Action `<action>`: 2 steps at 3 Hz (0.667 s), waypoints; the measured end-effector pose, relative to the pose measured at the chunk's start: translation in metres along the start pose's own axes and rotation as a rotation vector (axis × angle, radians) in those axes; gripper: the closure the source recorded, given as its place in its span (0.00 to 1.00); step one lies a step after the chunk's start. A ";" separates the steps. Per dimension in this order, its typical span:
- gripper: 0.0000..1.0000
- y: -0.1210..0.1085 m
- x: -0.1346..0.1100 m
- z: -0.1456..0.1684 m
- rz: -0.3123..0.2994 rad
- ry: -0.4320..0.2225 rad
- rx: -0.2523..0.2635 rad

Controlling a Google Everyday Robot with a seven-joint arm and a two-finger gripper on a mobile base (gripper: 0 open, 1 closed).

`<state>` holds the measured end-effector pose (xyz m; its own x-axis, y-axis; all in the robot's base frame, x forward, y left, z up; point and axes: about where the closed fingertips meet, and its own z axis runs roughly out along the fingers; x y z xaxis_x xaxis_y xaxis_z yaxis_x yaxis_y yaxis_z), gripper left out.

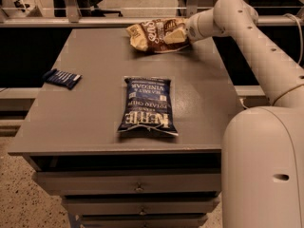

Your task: Pick brown chip bag

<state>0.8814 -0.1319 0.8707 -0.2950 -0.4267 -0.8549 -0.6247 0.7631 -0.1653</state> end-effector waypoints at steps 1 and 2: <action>0.65 0.001 -0.003 -0.011 -0.007 -0.011 0.000; 0.88 0.013 -0.022 -0.036 -0.021 -0.066 -0.021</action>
Offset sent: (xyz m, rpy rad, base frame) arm -0.0679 0.0114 0.0804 0.0829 -0.1220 0.0923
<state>0.8534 -0.1300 0.9054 -0.2335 -0.4091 -0.8821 -0.6457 0.7435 -0.1739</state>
